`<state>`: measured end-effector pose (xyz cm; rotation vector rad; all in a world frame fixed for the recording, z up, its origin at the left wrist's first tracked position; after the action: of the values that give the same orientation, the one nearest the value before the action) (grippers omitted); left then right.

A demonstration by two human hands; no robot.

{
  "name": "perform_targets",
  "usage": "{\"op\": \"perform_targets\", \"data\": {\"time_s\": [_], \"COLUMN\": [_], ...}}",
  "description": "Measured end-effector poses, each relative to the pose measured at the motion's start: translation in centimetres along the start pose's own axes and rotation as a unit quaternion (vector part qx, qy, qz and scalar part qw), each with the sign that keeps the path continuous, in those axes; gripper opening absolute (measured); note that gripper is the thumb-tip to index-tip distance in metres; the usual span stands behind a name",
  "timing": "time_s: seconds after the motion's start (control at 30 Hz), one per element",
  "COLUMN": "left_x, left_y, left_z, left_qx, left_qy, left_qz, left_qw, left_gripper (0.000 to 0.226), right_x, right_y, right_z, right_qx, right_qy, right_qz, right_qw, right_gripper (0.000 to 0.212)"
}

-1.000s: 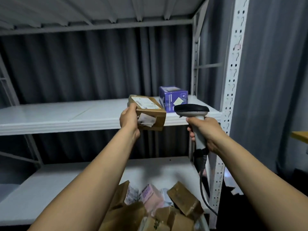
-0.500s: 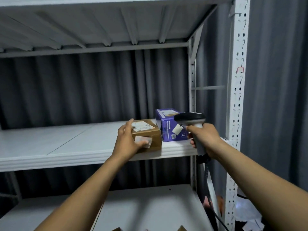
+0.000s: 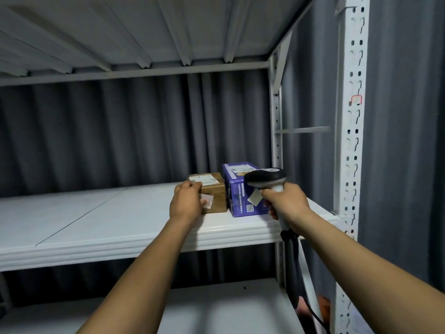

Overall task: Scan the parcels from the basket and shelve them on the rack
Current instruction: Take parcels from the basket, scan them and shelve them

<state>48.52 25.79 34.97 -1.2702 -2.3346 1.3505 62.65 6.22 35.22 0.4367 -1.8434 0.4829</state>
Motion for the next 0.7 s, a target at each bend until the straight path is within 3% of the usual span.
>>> {"op": "perform_targets", "data": {"time_s": [0.23, 0.4, 0.5, 0.7], "left_x": [0.2, 0.7, 1.6, 6.9], "left_y": [-1.9, -5.3, -6.2, -4.0], "left_z": [1.0, 5.5, 9.6, 20.9], "left_qx": [0.013, -0.004, -0.002, 0.081], "left_qy": [0.018, 0.053, 0.061, 0.02], "left_qz": [-0.025, -0.026, -0.037, -0.034], "left_qw": [0.999, 0.998, 0.997, 0.996], "left_gripper": [0.053, 0.042, 0.047, 0.051], "right_x": [1.2, 1.6, 0.6, -3.8], "right_y": [-0.6, -0.5, 0.0, 1.5], "right_z": [1.9, 7.4, 11.6, 20.1], "right_qx": [0.027, 0.072, 0.105, 0.189], "right_qy": [0.009, 0.01, 0.02, 0.065], "right_qz": [0.011, 0.042, 0.057, 0.075], "right_qw": [1.0, 0.996, 0.993, 0.977], "right_gripper": [0.016, 0.013, 0.012, 0.007]}}
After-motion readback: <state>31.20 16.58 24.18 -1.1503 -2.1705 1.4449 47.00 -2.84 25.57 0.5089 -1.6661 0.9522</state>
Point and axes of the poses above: each hand's wrist, its own z-axis away from the middle knuckle, its own y-axis out of the palm, x = y × z, the point moved 2 cm from there along -z, towards the middle knuckle, and after that the axes turned 2 degrees about -z, right-handed, at the moved point
